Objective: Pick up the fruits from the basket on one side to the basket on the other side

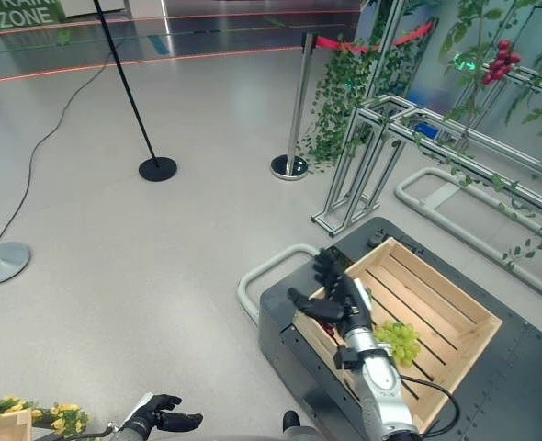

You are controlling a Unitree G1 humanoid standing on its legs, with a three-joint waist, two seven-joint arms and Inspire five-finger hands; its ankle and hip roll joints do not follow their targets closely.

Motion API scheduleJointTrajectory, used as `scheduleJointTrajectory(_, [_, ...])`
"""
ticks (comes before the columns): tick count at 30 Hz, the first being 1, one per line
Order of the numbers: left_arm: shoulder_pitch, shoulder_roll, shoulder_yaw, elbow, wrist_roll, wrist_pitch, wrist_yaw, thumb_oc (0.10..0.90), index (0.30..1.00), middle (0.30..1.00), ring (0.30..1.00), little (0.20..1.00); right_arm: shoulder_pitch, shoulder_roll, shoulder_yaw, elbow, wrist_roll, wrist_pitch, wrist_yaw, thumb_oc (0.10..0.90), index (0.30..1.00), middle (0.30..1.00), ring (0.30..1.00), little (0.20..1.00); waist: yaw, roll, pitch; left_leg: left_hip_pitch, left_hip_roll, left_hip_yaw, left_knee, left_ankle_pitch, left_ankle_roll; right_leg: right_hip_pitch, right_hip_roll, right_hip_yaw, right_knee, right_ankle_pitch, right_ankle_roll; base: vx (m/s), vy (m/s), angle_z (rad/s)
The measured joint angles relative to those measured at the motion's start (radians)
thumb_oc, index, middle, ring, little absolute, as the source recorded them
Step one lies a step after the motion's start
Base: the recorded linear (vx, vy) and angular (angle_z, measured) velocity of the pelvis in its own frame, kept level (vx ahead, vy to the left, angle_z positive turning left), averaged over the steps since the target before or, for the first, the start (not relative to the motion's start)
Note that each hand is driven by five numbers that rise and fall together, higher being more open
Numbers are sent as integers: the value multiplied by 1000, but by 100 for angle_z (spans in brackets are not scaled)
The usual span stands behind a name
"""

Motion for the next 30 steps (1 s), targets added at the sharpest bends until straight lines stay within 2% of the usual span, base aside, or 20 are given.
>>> scheduleJointTrajectory(6, [-4, 6, 19, -3, -2, -17, 1, 800, 900, 900, 900, 900, -7, -78, -58, 0, -18, 0, -85, 800, 900, 900, 900, 900, -5, -2, 52, -9, 3, 46, 0, 1, -1, -41, 7, 7, 8, 20, -3, -51, -77, -24])
scheduleJointTrajectory(8, [-4, 19, 44, -14, -7, -28, 10, 800, 900, 900, 900, 900, -63, -110, -56, 3, -103, 3, -156, 800, 900, 900, 900, 900, 21, -13, 82, -15, 9, 120, 8, 1, -3, -92, 20, -56, 1, 77, -31, -169, -164, -97])
scheduleJointTrajectory(9, [-16, 28, 46, -16, -28, -31, 17, 800, 900, 900, 900, 900, -111, -134, -51, 5, -161, 12, -213, 800, 900, 900, 900, 900, 23, -24, 104, -31, 8, 142, 9, -3, 5, -111, 12, -78, -11, 91, -18, -125, -139, -64])
scheduleJointTrajectory(11, [-39, 32, 46, -15, -52, -30, 24, 800, 900, 900, 900, 900, -163, -179, -51, 28, -207, 33, -304, 800, 900, 900, 900, 900, 22, -25, 122, -60, 14, 144, 17, -1, 7, -143, -6, -126, 5, 63, -42, -137, -95, -19])
scheduleJointTrajectory(12, [-58, 34, 43, -19, -73, -32, 27, 800, 900, 900, 900, 900, -211, -208, -49, 62, -234, 62, -360, 800, 900, 900, 900, 900, 35, -22, 128, -77, 19, 143, 32, 2, 0, -170, -7, -151, 31, 60, -49, -133, -51, 1])
scheduleJointTrajectory(14, [-99, 28, 33, -16, -99, -37, 26, 800, 900, 900, 900, 900, -300, -279, -44, 111, -265, 115, -420, 800, 900, 900, 900, 900, 42, -1, 153, -129, 26, 116, 79, -4, -5, -200, -2, -155, 48, 60, -57, -113, -28, 8])
scheduleJointTrajectory(16, [-154, 10, 36, -22, -123, -57, 26, 800, 900, 900, 900, 900, -418, -367, -48, 129, -299, 176, -450, 800, 900, 900, 900, 900, 51, 43, 217, -163, 29, 64, 99, -5, -9, -209, 2, -158, 41, 78, -80, -150, -19, 7])
scheduleJointTrajectory(17, [-163, 7, 38, -24, -130, -64, 25, 800, 900, 900, 900, 900, -453, -388, -34, 136, -320, 192, -457, 800, 900, 900, 900, 900, 49, 52, 234, -176, 33, 63, 121, -9, -13, -214, 0, -161, 48, 76, -80, -178, -15, 9])
scheduleJointTrajectory(18, [-191, 3, 31, -40, -156, -82, 26, 800, 900, 900, 900, 900, -532, -452, 12, 168, -348, 222, -458, 800, 900, 900, 900, 900, 46, 68, 270, -225, 43, 46, 201, -42, -16, -239, -6, -174, 75, 69, -84, -90, -12, 21])
scheduleJointTrajectory(19, [-210, 0, 30, -57, -162, -95, 26, 800, 900, 900, 900, 900, -567, -476, 22, 179, -364, 244, -459, 800, 900, 900, 900, 900, 47, 76, 296, -261, 47, 34, 233, -50, -16, -255, -6, -183, 95, 67, -92, -94, -19, 25])
scheduleJointTrajectory(23, [-271, 6, -2, -83, -199, -126, 28, 800, 900, 900, 900, 900, -638, -502, 71, 249, -368, 289, -457, 800, 900, 900, 900, 900, 70, 62, 370, -321, 54, 2, 313, -70, -13, -314, -22, -194, 190, 34, -101, -3, -52, 22])
scheduleJointTrajectory(25, [-280, 6, -3, -90, -201, -126, 20, 800, 900, 900, 900, 900, -642, -500, 107, 275, -381, 309, -456, 800, 900, 900, 900, 900, 76, 61, 373, -357, 53, -19, 353, -82, -9, -344, -36, -210, 241, 9, -101, -56, -48, 25])
scheduleJointTrajectory(28, [-283, 9, 6, -108, -318, -127, -6, 800, 900, 900, 900, 900, -658, -500, 115, 297, -394, 324, -454, 800, 900, 900, 900, 900, 99, 70, 380, -418, 52, -39, 442, -116, -1, -400, -60, -209, 337, -28, -100, -46, -51, 14])
scheduleJointTrajectory(30, [-275, 11, 59, -122, -426, -117, -37, 800, 900, 900, 900, 900, -673, -501, 115, 307, -398, 340, -453, 800, 900, 900, 900, 900, 110, 69, 386, -469, 53, -50, 517, -144, 9, -448, -81, -210, 417, -61, -100, -27, -65, 14])
